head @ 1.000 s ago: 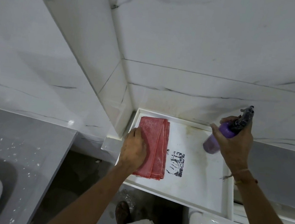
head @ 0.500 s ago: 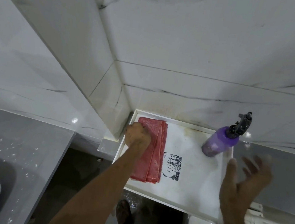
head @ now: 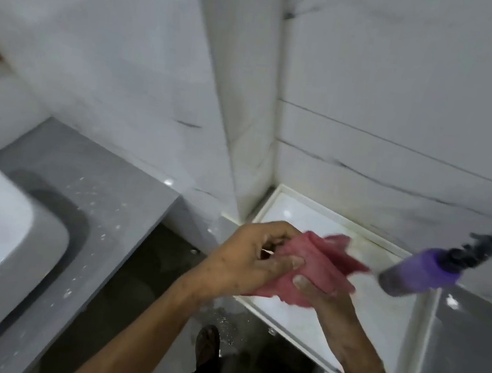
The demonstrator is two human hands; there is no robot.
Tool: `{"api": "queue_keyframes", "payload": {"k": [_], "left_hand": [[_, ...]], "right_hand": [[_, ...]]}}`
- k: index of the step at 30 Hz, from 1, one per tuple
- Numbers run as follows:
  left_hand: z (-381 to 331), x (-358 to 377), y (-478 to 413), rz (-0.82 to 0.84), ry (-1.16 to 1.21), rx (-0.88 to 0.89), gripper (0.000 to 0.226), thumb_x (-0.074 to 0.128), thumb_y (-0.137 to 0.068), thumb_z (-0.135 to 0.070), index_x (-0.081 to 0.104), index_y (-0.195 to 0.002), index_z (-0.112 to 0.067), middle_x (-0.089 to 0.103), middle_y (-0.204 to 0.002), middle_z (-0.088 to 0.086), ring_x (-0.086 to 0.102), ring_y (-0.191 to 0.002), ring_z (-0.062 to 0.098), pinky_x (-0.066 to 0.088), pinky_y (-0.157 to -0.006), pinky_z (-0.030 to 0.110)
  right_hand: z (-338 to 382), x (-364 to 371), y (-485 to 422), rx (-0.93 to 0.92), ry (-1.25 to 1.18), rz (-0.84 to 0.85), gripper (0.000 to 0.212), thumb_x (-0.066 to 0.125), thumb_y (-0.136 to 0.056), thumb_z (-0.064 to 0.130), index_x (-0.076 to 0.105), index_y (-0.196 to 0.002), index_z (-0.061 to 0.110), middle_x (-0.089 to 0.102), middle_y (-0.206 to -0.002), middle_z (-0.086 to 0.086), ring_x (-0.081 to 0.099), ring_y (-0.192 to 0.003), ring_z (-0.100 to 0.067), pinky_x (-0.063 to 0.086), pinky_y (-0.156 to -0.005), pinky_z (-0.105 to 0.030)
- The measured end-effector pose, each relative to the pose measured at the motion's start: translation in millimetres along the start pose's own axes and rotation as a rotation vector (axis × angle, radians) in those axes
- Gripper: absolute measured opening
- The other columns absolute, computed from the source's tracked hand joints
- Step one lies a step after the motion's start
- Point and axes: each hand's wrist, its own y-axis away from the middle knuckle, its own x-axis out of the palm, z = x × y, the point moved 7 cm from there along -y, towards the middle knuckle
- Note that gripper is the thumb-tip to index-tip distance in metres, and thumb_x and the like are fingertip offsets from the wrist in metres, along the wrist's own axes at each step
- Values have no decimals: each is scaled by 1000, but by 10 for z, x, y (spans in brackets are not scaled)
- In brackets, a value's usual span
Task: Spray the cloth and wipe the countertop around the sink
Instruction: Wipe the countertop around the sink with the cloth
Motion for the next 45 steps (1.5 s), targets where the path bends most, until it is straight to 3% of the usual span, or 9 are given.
{"api": "queue_keyframes", "payload": {"k": [4, 8, 17, 23, 27, 32, 36, 39, 45], "left_hand": [[-150, -295, 366, 10, -59, 47, 20, 64, -89, -16, 66, -109, -14, 72, -105, 6, 70, -96, 21, 59, -85, 41], [-76, -783, 653, -68, -80, 58, 24, 63, -91, -21, 65, -115, -15, 71, -111, 4, 69, -101, 18, 58, -86, 47], [541, -2087, 1384, -586, -11, -99, 21, 61, -91, -25, 67, -109, -35, 70, -106, -19, 66, -98, -1, 54, -88, 25], [1086, -2732, 2192, -954, 94, -236, 19, 56, -94, -17, 70, -103, -27, 75, -93, -12, 70, -89, 1, 58, -89, 39], [1335, -3045, 2495, -1100, 76, -306, 27, 54, -94, -14, 72, -93, -35, 76, -90, -14, 70, -92, 6, 57, -87, 39], [1614, -3596, 2571, -1263, -97, -389, 26, 53, -94, -17, 68, -99, -37, 72, -101, -20, 63, -93, -9, 46, -70, 2], [1955, -3945, 2417, -1279, -173, -527, 36, 52, -95, -24, 54, -131, -22, 55, -137, -2, 54, -121, 9, 44, -100, 21], [2134, -4192, 2147, -1210, -191, -638, 63, 47, -96, -38, 22, -150, -18, 25, -159, 0, 25, -146, 17, 16, -113, 23], [2332, -4412, 1730, -1300, -149, -759, 70, 37, -100, -31, -7, -151, -13, 4, -164, 3, 12, -150, 20, 8, -110, 18]], "right_hand": [[-163, 383, -52, 87, -100, 200, 77, 90, -46, 48, 62, -108, 10, 72, -108, 16, 64, -99, 6, 54, -78, -14], [-82, 795, -147, 78, -162, 88, 22, 55, -79, -5, 69, -92, 6, 71, -96, -19, 73, -74, -15, 59, -57, -20], [112, 1972, -326, -146, 182, -153, 5, 77, -68, 25, 75, -73, 24, 76, -70, 13, 70, -66, 0, 52, -52, -11], [144, 2351, -532, -197, 585, -480, 18, 67, -84, 28, 73, -88, 11, 63, -69, 7, 60, -67, -12, 44, -72, -26], [383, 3038, -1004, -390, 754, -406, 34, 54, -84, 36, 64, -73, 7, 66, -64, -4, 57, -57, -24, 40, -53, -24], [-185, 4189, -2165, -318, 846, 64, 13, 54, -92, 28, 62, -94, 17, 67, -87, -11, 63, -85, -34, 41, -66, -28], [-1239, 4635, -2804, -139, 1345, 575, 65, 42, -94, 47, 31, -143, 5, 32, -151, -18, 29, -139, -33, 26, -113, -38], [-1654, 4667, -3071, -303, 1734, 585, 83, 28, -91, 62, -1, -150, 13, -5, -160, -16, -5, -145, -41, 0, -117, -49], [-1746, 4928, -3306, -547, 1819, 521, 83, 34, -88, 60, 13, -150, 8, 17, -157, -23, 16, -142, -43, 20, -114, -54]]}}
